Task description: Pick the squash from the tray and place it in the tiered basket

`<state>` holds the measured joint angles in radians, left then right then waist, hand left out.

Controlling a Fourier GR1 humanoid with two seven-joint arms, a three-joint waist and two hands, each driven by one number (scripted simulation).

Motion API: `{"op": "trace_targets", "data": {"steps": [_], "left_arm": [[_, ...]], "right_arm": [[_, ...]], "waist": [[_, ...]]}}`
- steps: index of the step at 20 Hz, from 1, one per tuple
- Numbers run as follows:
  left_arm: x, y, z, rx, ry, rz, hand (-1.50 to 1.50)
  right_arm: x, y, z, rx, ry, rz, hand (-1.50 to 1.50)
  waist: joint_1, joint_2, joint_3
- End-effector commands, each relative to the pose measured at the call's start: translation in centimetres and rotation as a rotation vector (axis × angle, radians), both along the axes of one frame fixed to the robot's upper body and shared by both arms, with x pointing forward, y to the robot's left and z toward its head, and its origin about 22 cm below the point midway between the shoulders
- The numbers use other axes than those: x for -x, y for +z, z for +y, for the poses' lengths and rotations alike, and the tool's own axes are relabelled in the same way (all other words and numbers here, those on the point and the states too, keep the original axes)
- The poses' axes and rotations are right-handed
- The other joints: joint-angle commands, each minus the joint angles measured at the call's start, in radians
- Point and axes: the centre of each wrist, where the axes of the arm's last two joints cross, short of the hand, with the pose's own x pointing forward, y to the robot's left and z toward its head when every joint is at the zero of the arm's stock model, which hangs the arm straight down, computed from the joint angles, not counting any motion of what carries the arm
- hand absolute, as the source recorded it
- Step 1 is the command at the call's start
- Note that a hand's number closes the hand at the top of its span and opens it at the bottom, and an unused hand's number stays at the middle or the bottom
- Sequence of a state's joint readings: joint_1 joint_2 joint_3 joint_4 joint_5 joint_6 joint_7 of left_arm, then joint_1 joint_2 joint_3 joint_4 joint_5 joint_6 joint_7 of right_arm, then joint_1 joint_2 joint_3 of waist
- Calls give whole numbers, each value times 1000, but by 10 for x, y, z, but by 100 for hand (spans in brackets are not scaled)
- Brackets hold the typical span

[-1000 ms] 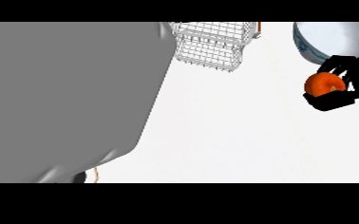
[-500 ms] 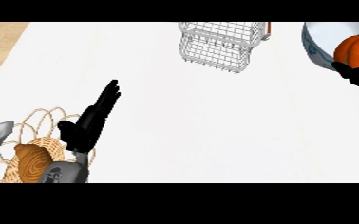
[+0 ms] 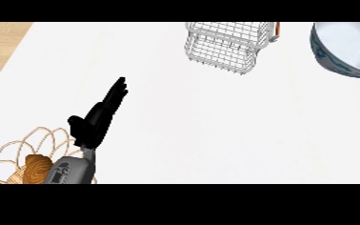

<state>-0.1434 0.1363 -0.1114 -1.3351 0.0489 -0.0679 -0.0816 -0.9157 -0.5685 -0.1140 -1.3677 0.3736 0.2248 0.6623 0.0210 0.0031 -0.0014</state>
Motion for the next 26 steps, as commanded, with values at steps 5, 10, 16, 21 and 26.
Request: {"op": "trace_targets", "data": {"steps": [5,10,16,21,26], "left_arm": [[3,4,8,9,-15,4,0],[-4,3,6,4,-15,-18,0],[-3,5,-15,-2,-25,-22,0],[-4,2,-1,1,-22,-13,0],[-9,7,0,-6,-31,-13,0]], "right_arm": [[-50,20,77,-22,11,49,150],[-81,-7,95,-4,51,108,150],[-98,-22,129,-19,89,128,150],[-107,-42,142,-59,118,132,150],[-107,-39,167,-202,141,161,150]], "waist": [[10,1,1],[17,6,1],[23,9,1],[24,12,1],[31,15,1]]}}
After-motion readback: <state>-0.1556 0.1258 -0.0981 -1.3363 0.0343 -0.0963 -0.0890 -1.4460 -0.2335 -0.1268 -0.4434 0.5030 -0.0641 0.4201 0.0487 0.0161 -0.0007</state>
